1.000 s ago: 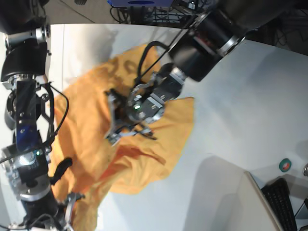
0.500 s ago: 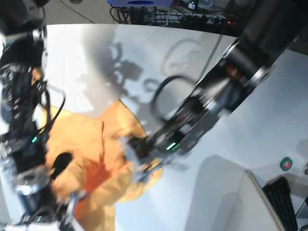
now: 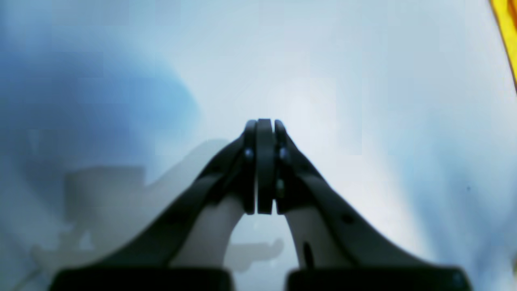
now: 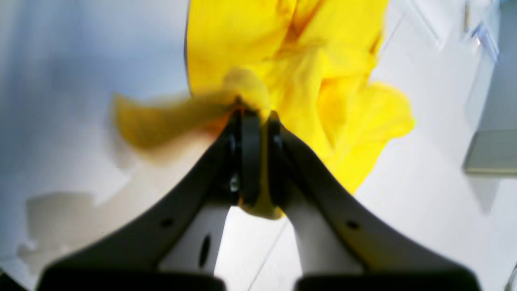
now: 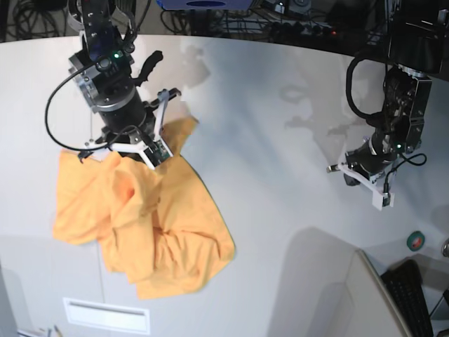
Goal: Layout the t-shirt on the table in an organized manner, then fold the t-shirt properly
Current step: 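Pull the shirt edge with the right gripper to spread the fabric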
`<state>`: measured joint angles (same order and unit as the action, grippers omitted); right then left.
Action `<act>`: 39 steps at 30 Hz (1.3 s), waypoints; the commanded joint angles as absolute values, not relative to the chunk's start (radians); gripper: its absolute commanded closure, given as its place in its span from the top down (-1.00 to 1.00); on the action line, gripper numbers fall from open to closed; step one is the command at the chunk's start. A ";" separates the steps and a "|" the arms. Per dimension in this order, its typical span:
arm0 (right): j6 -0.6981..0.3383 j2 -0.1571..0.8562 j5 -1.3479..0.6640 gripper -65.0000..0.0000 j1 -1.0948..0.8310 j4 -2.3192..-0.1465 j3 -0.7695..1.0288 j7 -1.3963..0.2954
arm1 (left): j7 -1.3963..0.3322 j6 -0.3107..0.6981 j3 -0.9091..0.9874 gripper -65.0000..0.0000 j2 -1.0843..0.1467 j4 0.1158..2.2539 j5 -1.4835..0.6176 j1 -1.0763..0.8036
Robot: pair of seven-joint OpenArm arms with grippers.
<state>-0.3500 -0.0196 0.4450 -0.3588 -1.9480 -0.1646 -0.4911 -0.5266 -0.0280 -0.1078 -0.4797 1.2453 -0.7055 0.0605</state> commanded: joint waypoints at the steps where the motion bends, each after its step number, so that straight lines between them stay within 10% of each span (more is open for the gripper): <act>1: -0.340 -0.022 0.424 -1.00 -0.366 -1.945 -0.163 -0.473 | -0.495 -0.013 -0.097 -1.00 -0.479 1.271 -0.717 0.091; 15: -0.340 0.010 0.088 -1.00 -0.420 -1.859 0.119 -0.763 | -0.490 -0.013 -0.090 -1.00 -0.506 1.270 -0.717 0.056; 19: -0.340 0.038 0.087 -0.50 -0.420 -1.848 0.189 -0.819 | -0.489 -0.013 -0.082 -1.00 -0.526 1.268 -0.717 0.050; 27: -0.340 0.044 0.085 -0.46 -0.427 -1.994 0.197 -0.776 | -0.489 -0.013 0.012 -1.00 -0.521 1.270 -0.717 0.001; 39: -0.340 0.016 0.051 0.05 0.166 -1.546 0.205 -0.716 | -0.489 -0.013 0.028 -1.00 -0.519 1.273 -0.717 -0.050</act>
